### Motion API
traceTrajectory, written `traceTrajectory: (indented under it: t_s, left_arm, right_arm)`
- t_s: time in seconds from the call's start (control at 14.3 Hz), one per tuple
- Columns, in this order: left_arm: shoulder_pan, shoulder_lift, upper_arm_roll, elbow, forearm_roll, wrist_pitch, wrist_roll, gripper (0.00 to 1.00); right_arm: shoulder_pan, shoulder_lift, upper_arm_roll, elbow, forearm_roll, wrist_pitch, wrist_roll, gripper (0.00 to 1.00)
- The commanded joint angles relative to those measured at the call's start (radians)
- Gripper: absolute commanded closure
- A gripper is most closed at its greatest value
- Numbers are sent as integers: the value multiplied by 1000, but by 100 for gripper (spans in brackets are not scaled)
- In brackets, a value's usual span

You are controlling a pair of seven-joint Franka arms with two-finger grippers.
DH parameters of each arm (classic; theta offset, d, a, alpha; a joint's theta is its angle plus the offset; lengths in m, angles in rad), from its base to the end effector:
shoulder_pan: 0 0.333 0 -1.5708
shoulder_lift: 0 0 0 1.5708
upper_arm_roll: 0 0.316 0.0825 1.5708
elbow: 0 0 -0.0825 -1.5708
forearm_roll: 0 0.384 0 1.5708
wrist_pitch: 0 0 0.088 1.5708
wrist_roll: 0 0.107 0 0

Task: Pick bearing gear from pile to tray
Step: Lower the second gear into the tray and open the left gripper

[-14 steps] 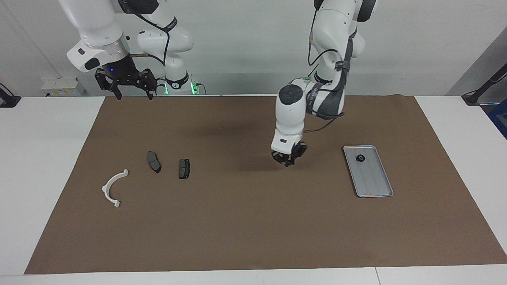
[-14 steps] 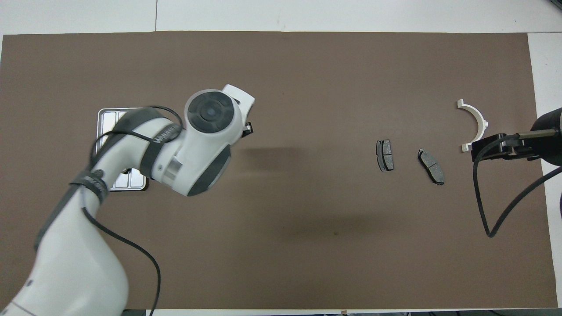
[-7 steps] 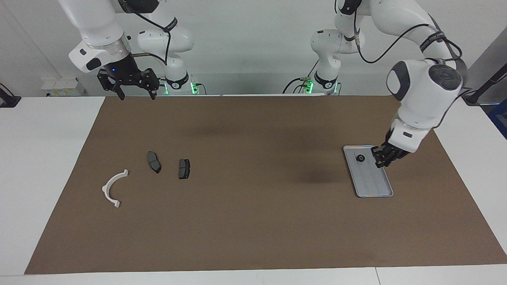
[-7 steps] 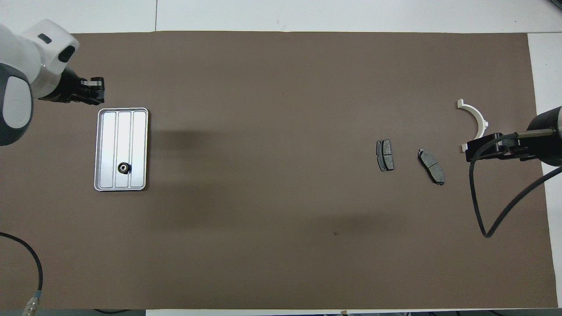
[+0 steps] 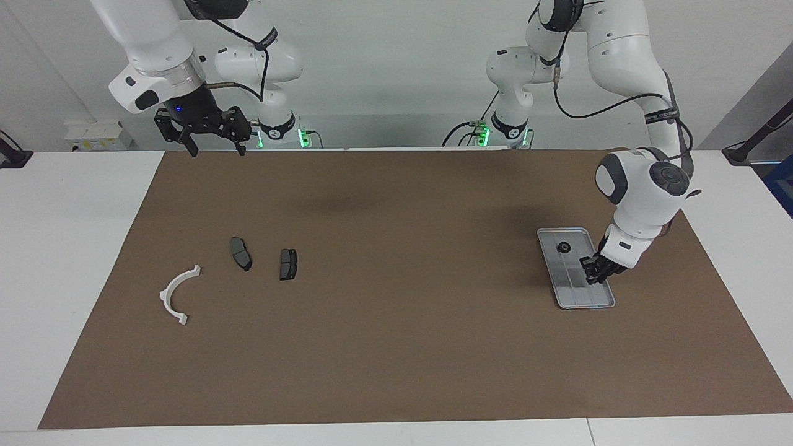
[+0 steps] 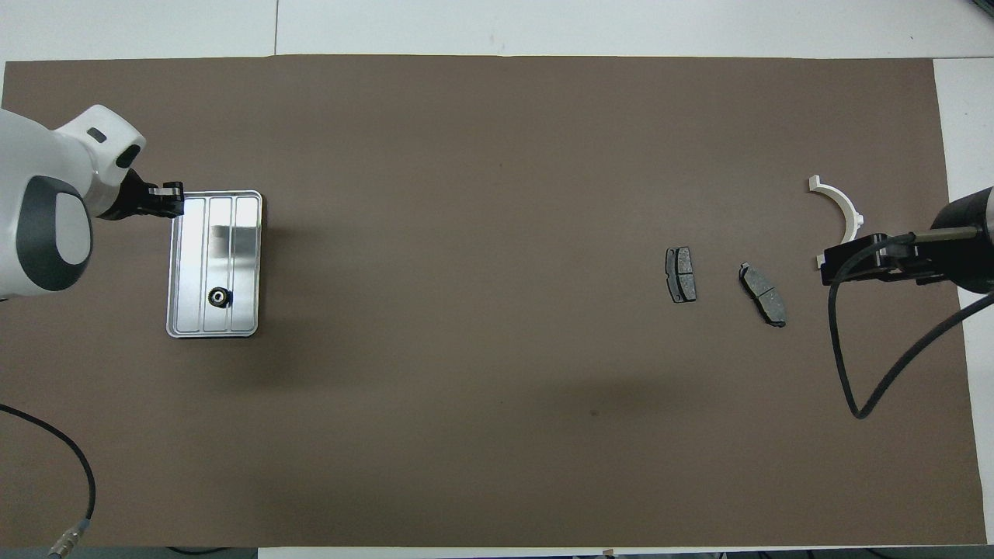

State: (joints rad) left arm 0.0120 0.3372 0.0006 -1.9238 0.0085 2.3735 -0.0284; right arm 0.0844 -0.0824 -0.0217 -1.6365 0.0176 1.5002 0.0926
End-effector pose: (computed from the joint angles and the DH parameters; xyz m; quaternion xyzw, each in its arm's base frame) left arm 0.6304 0.0080 0.3266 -0.9983 -0.0176 -0.0562 0.0028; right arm 0.5198 0.0341 0.6320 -0.9995 0.0145 0.0276 0.0076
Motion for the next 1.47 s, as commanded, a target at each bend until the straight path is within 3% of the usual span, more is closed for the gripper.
traceTrajectory:
  t_s: [0.0,0.21,0.42,0.49,0.56,0.77,1.12,1.33,1.4]
  left_arm:
    - [-12,-17,9,-73,-12,85,-13,100]
    - [-26,-15,9,-133,-12,171,-54,100]
    - [-44,-15,9,-135,-12,162,-84,100]
    - [-46,-15,9,-130,-12,153,-81,46]
    - [-47,-17,9,-123,-12,139,-76,0]
    - [-43,-40,9,-6,-10,-55,-68,0]
    - [-32,-92,10,277,-39,-322,-82,0]
    - [-18,-127,36,448,-28,-647,-70,0]
    - [-18,-154,33,454,-34,-687,-70,0]
  right_arm:
    - [-9,-11,3,-9,-21,15,7,0]
    - [-8,-11,3,-9,-21,15,7,0]
    - [-2,-13,3,-9,-22,15,12,0]
    - [-2,-14,3,-9,-22,15,13,0]
    - [0,-14,3,-9,-24,15,13,0]
    - [3,-14,3,-11,-28,15,13,0]
    - [5,-16,5,-9,-70,15,9,0]
    - [8,-16,6,-9,-70,15,10,0]
    - [9,-16,6,-9,-68,15,12,0]
